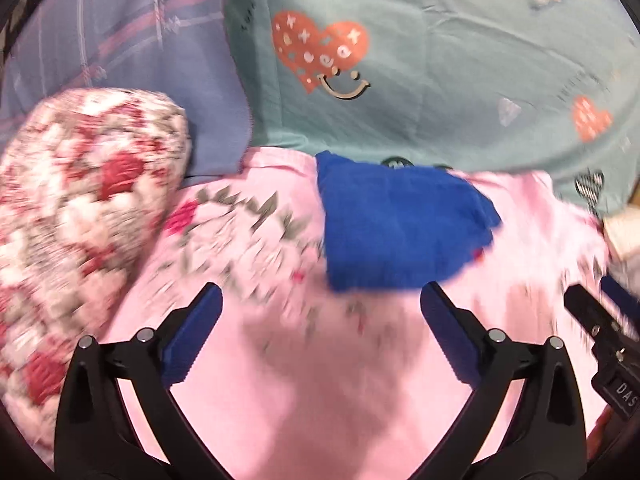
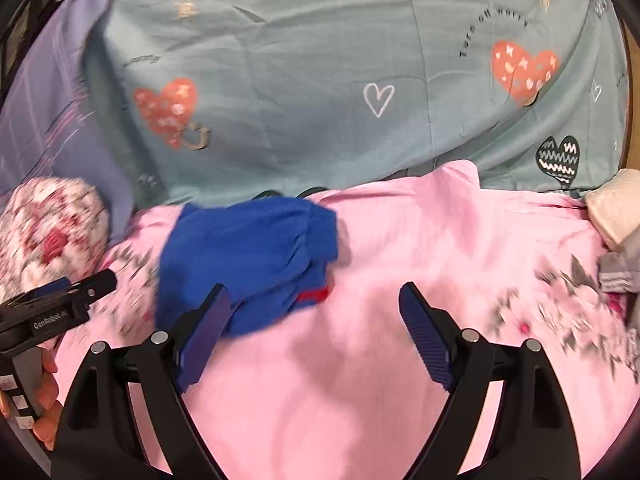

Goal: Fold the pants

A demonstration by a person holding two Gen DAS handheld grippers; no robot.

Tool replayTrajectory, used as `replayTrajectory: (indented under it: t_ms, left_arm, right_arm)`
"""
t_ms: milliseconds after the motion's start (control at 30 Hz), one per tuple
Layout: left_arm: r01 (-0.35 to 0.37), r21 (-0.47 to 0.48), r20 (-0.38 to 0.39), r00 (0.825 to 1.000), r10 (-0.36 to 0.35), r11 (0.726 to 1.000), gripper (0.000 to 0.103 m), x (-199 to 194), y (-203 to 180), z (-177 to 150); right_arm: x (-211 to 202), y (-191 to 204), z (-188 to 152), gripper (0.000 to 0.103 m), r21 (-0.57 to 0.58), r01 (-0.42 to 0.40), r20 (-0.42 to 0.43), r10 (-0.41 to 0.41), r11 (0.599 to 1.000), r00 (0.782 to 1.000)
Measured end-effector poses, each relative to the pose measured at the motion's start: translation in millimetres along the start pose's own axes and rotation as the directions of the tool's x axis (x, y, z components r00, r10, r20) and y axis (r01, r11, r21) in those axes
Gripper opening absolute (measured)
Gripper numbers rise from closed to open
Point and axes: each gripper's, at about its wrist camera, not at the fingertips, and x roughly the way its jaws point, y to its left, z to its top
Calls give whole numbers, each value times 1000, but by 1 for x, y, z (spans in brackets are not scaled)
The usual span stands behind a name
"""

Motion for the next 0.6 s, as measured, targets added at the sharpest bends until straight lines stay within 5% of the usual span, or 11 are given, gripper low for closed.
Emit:
replayTrajectory:
  t_ms: [267, 433, 600]
  left_arm:
    - [17, 4, 23, 1000, -18, 1000, 101, -78, 10, -77]
    - [12, -2, 72, 997, -12, 1000, 101, -82, 9, -102]
    - [76, 55, 23, 997, -77, 996, 101, -72, 5, -106]
  right_arm:
    - [-94, 36, -68, 96, -86, 36, 50, -31, 996, 998]
    - [-120, 37, -99, 97, -59, 24, 112, -17, 998, 994]
    - [-125, 31, -109, 98, -14, -9, 195, 11, 1000, 981]
